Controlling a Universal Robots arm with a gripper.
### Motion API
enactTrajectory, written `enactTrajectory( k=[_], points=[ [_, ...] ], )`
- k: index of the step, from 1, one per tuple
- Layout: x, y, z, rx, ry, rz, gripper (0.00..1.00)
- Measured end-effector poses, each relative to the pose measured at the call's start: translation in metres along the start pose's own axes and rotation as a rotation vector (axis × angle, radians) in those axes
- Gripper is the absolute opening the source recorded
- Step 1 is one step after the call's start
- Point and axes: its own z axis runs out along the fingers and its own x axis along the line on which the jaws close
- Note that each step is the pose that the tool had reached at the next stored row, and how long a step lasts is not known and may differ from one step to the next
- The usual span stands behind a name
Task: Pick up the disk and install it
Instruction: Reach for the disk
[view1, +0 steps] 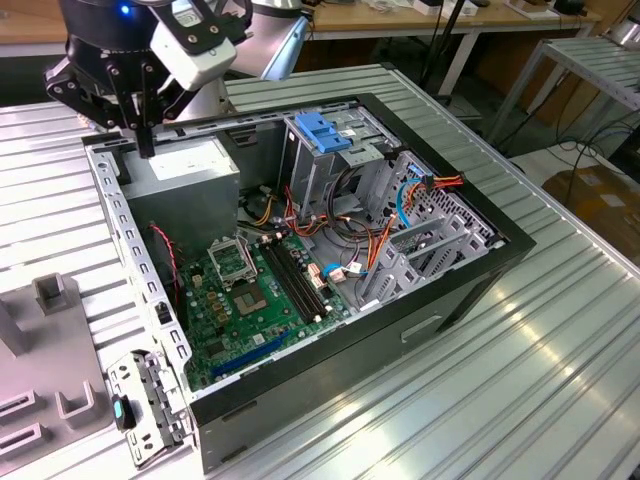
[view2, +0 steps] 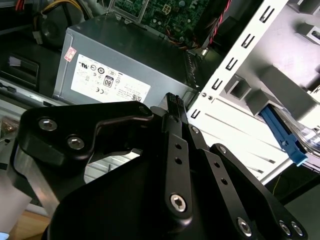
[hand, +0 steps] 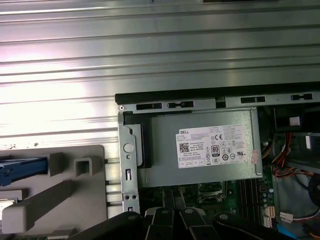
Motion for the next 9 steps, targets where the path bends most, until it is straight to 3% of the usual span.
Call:
enactTrajectory(
  k=[9],
  points=[
    [0.0049, -0.0004, -0.0001, 0.0000, 0.0001, 0.000, 0.11]
  ],
)
